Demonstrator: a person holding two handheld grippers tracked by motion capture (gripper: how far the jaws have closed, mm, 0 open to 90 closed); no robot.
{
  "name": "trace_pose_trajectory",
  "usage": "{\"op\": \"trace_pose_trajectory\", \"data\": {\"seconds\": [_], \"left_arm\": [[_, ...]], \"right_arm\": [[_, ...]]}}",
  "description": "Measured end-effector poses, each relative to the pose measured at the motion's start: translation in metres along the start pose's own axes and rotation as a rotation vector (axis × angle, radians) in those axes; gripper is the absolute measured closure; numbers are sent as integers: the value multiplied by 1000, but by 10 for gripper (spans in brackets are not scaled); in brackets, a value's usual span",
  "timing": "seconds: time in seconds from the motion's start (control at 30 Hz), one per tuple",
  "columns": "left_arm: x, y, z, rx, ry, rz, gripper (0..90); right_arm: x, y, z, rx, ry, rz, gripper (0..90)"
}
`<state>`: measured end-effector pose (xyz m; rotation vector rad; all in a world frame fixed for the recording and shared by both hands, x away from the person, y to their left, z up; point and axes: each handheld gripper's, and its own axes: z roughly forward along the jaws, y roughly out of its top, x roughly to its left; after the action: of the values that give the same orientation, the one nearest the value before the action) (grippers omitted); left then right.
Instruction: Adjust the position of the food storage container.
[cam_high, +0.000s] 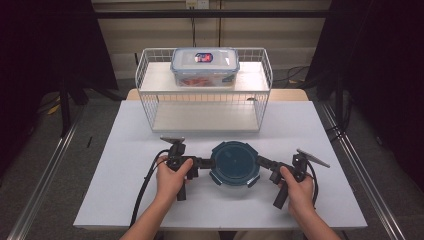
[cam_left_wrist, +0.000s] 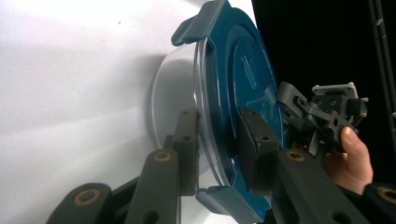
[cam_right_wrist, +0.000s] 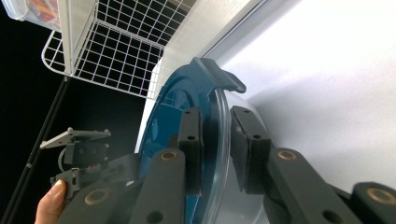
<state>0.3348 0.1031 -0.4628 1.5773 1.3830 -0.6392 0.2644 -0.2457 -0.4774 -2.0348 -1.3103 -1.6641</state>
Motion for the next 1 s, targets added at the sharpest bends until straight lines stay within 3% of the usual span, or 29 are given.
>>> {"op": "trace_pose_trajectory", "data": {"seconds": [0.2,0.37,0.43,0.67,0.7,0.83,0.93,1.0], "left_arm": [[1,-2,0,-12,-8,-8,707],[3,-1,0,-12,-21,-9,703],[3,-2,0,-9,-21,-6,702],[0,-3,-3,0,-6,-19,714],[-2,-3,-3,-6,1,-17,717],[-8,-3,-8,-49,24,9,735],[-11,-1,-16,-86,9,20,745],[-14,-1,-21,-107,8,34,746]], "right_arm": [[1,0,2,-3,-14,-34,749],[3,-3,-3,43,-23,-59,723],[2,-5,-6,62,-13,-44,720],[1,-6,-7,52,5,25,748],[2,-6,-8,57,3,39,750],[4,-7,-5,38,8,18,758],[7,-7,-4,35,38,34,759],[11,-6,-2,20,59,10,759]]}}
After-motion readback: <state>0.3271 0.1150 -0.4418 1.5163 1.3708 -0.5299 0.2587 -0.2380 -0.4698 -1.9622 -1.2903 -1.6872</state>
